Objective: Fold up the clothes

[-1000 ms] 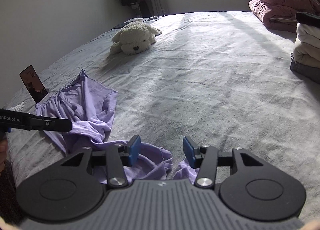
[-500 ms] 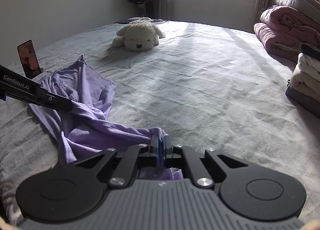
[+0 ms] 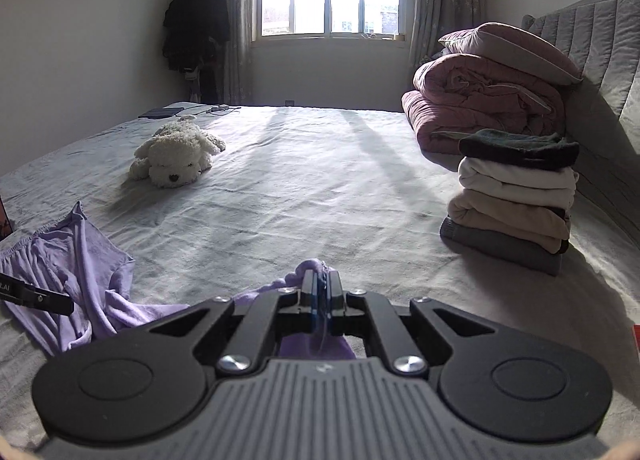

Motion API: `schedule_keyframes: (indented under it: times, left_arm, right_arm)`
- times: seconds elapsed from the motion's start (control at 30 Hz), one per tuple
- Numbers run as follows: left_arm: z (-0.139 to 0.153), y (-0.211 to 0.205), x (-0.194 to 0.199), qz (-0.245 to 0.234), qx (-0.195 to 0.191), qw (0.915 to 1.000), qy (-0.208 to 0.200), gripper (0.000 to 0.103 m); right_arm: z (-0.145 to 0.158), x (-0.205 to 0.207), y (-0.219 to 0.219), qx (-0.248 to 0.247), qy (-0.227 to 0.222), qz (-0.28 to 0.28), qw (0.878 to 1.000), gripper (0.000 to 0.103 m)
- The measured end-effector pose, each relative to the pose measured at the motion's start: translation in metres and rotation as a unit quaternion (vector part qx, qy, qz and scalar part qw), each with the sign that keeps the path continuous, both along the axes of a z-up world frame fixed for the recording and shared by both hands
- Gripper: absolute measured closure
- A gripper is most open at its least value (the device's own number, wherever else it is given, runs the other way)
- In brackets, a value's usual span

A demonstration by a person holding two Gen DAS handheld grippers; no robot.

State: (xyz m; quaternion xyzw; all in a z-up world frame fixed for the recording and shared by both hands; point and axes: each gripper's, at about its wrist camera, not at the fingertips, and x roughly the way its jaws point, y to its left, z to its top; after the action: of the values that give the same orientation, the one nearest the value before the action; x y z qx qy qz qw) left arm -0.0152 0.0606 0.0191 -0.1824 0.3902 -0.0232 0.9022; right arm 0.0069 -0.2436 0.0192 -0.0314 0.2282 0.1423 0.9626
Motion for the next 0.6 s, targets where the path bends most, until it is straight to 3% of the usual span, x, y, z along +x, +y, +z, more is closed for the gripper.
schedule_keyframes:
  times: [0.33, 0.6]
  left_arm:
    - [-0.015, 0.004, 0.006, 0.010, 0.006, 0.9997, 0.020, 0.080]
    - [-0.015, 0.005, 0.017, 0.010, 0.003, 0.9998, 0.017, 0.080]
  right_arm:
    - [0.004, 0.024, -0.041, 0.021, 0.017, -0.091, 0.996, 0.099]
    - [-0.024, 0.051, -0.071, 0.057, 0.117, -0.155, 0.979, 0.099]
